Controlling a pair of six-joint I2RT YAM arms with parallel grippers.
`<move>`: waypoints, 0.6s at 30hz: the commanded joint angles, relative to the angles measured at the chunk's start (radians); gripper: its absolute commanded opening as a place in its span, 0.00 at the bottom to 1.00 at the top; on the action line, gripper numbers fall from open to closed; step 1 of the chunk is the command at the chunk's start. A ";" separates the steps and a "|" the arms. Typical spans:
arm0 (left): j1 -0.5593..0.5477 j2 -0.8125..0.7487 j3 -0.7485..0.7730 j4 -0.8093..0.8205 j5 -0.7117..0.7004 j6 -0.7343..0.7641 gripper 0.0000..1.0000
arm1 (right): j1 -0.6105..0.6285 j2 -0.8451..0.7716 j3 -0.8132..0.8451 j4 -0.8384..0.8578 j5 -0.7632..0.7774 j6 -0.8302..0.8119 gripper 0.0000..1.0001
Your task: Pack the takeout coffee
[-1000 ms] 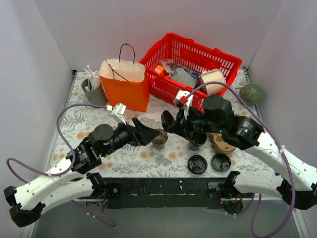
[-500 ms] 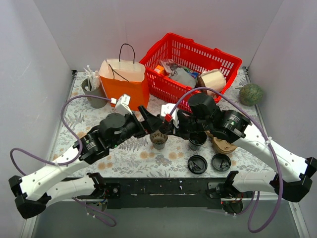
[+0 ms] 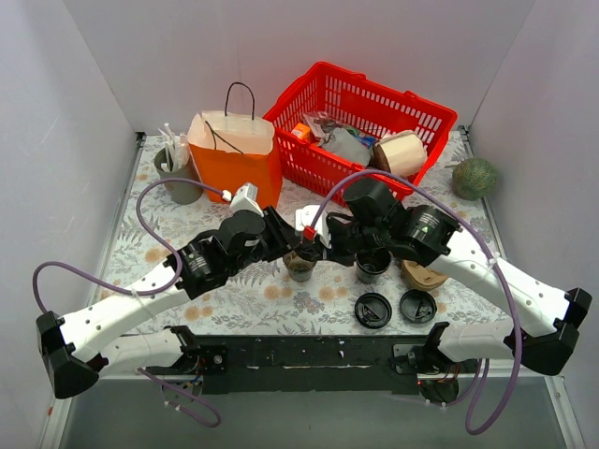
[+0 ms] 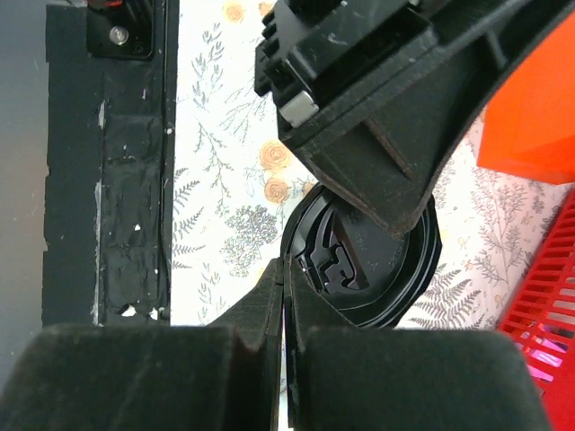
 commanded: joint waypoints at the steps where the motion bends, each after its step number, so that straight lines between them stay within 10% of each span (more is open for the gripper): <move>1: 0.001 0.023 0.031 0.012 -0.025 -0.007 0.26 | 0.015 0.017 0.007 -0.017 -0.020 -0.035 0.01; 9: -0.001 0.047 0.062 -0.052 -0.048 -0.047 0.17 | 0.024 -0.044 -0.061 0.064 -0.030 -0.059 0.03; 12: 0.007 0.087 0.158 -0.170 -0.104 -0.057 0.17 | 0.033 -0.088 -0.105 0.144 0.051 -0.072 0.39; 18: 0.076 0.195 0.326 -0.376 -0.096 -0.074 0.16 | 0.076 -0.148 -0.242 0.292 0.239 -0.099 0.64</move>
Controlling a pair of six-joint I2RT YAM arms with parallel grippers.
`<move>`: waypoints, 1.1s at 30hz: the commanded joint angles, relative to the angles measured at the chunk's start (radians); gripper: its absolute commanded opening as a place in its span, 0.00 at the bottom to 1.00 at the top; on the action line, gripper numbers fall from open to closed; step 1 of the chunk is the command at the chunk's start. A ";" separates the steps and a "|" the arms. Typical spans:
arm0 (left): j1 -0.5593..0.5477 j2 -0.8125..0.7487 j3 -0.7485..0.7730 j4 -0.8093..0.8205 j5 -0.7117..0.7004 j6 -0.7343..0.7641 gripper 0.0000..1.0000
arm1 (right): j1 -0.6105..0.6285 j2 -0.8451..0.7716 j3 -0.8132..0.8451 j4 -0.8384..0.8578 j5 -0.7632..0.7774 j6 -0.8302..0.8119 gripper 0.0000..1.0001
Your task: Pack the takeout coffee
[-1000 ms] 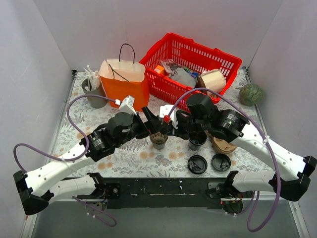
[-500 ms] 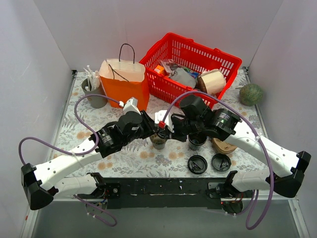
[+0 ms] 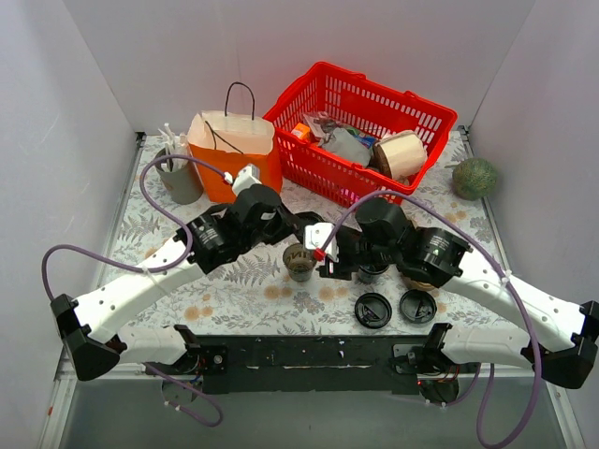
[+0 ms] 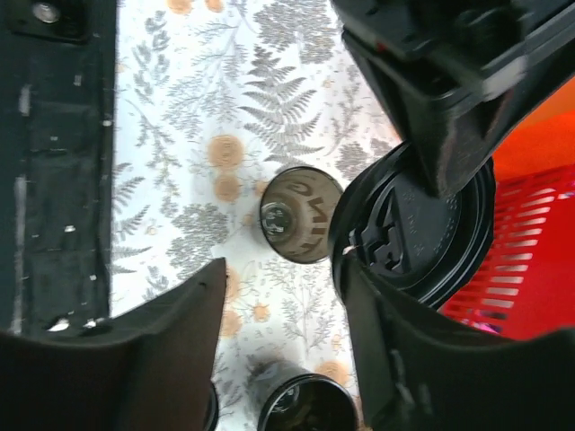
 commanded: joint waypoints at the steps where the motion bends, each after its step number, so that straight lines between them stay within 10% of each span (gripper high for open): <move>1: 0.058 0.023 0.068 -0.143 -0.013 -0.025 0.16 | 0.040 -0.048 -0.088 0.190 0.164 -0.045 0.77; 8: 0.129 0.017 0.045 -0.115 0.106 -0.043 0.16 | 0.091 -0.139 -0.282 0.505 0.413 -0.145 0.84; 33: 0.159 -0.004 0.022 -0.133 0.185 -0.115 0.28 | 0.125 -0.053 -0.355 0.746 0.459 -0.105 0.43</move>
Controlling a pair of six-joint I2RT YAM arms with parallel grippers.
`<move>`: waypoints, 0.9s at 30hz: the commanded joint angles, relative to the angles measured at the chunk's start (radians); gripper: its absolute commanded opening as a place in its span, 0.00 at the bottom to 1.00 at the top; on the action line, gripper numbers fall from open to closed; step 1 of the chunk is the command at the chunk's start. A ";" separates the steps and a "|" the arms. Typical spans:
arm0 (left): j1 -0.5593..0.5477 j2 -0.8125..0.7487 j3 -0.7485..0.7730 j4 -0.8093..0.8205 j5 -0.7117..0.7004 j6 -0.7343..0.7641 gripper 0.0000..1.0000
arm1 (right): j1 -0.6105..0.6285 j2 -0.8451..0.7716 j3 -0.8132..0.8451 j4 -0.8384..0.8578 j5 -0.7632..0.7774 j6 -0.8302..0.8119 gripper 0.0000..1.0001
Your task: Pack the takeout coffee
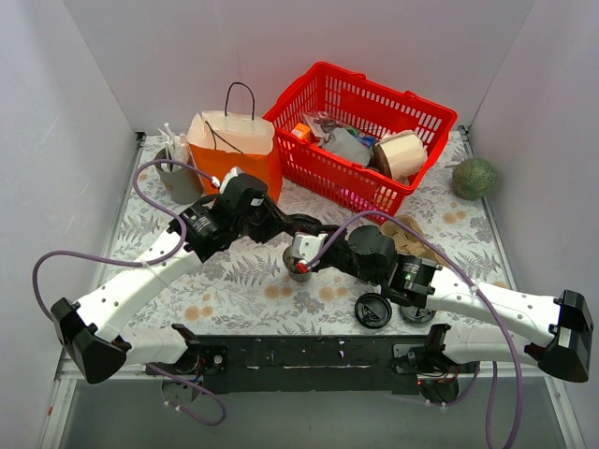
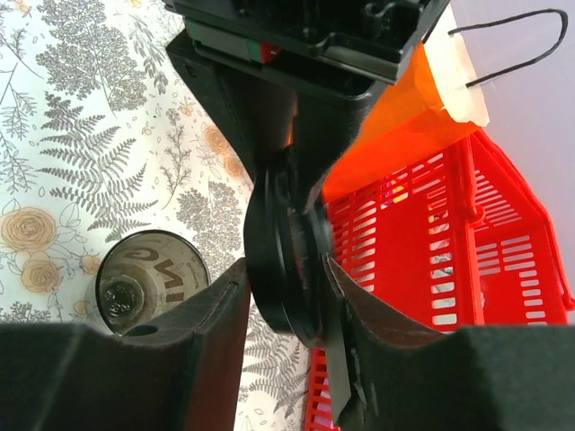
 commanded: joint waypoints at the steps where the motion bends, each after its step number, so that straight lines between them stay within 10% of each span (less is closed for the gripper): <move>1: 0.007 -0.036 -0.006 -0.018 0.024 0.008 0.41 | 0.005 -0.029 0.000 0.032 -0.010 0.049 0.42; 13: 0.009 -0.152 0.064 -0.027 -0.069 0.135 0.97 | 0.005 -0.032 0.020 -0.147 -0.062 0.463 0.38; 27: 0.022 -0.188 -0.139 -0.139 -0.200 0.091 0.98 | -0.070 0.090 0.134 -0.206 -0.016 0.765 0.70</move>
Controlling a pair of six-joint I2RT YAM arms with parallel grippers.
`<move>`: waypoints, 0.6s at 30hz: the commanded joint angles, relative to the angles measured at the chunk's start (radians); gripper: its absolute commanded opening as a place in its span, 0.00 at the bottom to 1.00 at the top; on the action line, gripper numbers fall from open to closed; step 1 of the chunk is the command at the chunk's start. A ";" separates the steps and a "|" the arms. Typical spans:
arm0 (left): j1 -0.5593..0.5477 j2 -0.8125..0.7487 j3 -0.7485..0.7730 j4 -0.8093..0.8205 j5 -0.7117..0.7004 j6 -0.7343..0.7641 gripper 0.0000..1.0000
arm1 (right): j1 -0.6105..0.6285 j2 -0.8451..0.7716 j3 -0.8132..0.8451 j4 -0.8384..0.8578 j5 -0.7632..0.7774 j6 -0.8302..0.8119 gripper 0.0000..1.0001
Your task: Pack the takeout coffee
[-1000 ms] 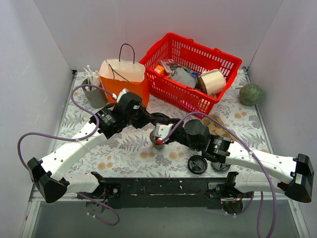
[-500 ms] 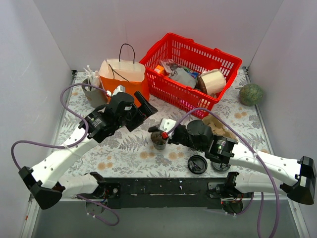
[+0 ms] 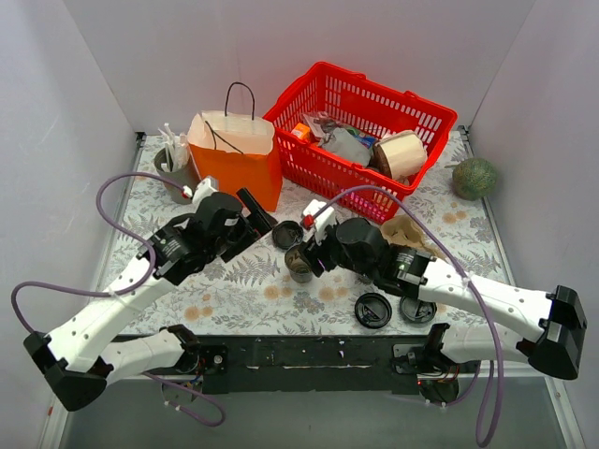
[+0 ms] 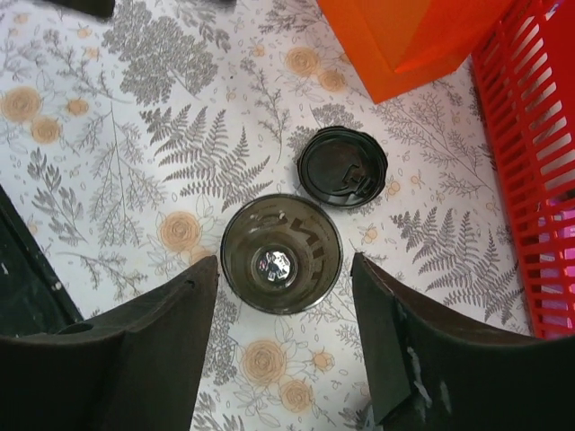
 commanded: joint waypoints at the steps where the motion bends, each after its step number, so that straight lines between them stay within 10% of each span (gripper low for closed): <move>1: 0.026 0.040 -0.064 -0.073 -0.077 -0.024 0.98 | -0.068 0.069 0.112 -0.011 -0.056 0.123 0.70; 18: 0.335 -0.134 -0.190 -0.247 -0.226 -0.102 0.98 | -0.137 0.775 0.615 -0.192 -0.045 0.042 0.66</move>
